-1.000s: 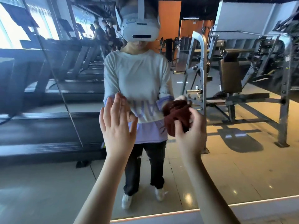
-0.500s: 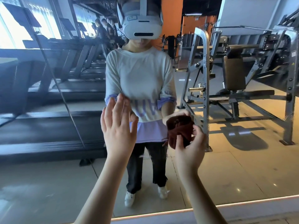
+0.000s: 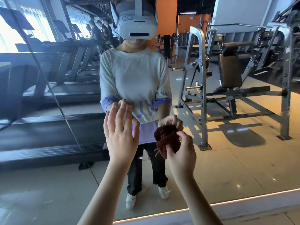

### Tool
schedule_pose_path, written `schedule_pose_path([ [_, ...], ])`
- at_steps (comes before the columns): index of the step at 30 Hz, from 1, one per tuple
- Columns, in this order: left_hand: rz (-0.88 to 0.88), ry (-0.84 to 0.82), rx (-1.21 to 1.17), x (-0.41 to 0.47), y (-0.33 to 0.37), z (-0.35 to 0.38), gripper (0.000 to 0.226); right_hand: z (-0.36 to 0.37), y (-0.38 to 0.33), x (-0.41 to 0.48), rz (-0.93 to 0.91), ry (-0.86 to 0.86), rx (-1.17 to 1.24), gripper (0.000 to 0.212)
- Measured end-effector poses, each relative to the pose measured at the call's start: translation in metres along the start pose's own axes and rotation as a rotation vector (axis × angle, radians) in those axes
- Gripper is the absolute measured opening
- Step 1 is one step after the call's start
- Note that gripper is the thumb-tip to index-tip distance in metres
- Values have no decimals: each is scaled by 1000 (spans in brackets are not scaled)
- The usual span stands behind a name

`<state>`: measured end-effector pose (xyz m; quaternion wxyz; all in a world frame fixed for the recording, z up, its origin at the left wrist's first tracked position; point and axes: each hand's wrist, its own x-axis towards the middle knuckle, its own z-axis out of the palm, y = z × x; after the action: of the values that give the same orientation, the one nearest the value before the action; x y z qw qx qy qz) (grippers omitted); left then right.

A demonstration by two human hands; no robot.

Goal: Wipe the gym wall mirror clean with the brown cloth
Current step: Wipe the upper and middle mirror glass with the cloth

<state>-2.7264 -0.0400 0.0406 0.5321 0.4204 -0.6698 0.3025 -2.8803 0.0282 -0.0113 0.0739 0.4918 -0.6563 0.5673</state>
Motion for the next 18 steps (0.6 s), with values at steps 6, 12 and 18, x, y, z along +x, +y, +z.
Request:
schedule_pose_path([
  [6,-1,-1,-11,0,0,-1,59,-27,7,39,198,255,96,48],
  [12,4,-22,-8,-2,-3,1,55,-1,-6,2,-68,-77,-19,53],
  [18,61,-79,-28,-3,-14,-5,52,-14,3,22,121,150,85,48],
])
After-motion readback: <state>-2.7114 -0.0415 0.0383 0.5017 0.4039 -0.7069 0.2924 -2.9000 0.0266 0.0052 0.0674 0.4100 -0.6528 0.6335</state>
